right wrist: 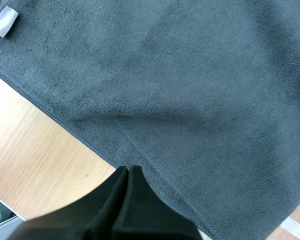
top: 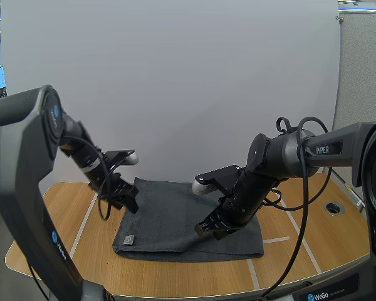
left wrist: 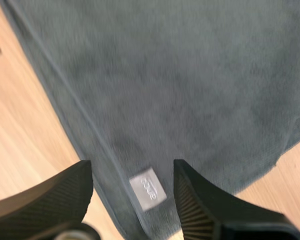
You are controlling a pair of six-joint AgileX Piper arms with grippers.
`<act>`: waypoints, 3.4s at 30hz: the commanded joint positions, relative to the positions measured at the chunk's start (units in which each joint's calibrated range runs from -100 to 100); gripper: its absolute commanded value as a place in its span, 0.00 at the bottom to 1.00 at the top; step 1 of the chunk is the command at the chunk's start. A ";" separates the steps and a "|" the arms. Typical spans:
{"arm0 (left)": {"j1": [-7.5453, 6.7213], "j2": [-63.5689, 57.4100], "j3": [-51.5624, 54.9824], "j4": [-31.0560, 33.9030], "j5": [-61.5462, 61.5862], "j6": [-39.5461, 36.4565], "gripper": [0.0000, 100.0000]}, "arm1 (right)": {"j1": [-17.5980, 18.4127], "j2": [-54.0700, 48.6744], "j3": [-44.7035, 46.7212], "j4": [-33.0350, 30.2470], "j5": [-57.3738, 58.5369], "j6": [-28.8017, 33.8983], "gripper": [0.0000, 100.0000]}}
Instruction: Fold the towel
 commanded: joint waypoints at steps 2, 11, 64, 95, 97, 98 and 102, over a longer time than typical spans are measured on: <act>3.09 -6.77 14.20 -0.88 1.59 3.79 0.78 | 0.05 -0.30 0.25 0.09 -0.90 -1.69 0.00; 3.85 -9.64 18.85 -3.54 5.32 5.59 0.77 | 0.05 -0.30 0.25 1.28 -1.11 -3.10 0.00; 0.65 2.44 6.15 6.08 6.53 -4.07 0.73 | 0.05 -0.30 0.25 5.66 -0.78 -7.97 0.00; 0.65 2.31 4.89 5.98 11.21 0.37 0.73 | 0.05 -0.30 0.25 5.75 -0.78 -7.77 0.00; 0.65 2.31 3.61 5.98 11.21 0.74 0.73 | 0.05 -0.30 0.25 5.75 -0.78 -7.77 0.00; 0.65 2.31 2.92 5.98 11.21 0.74 0.73 | 0.05 -0.30 0.25 5.75 -0.78 -7.77 0.00; 0.65 2.31 1.15 5.87 11.21 0.74 0.73 | 0.05 -0.30 0.25 5.75 -0.78 -7.77 0.00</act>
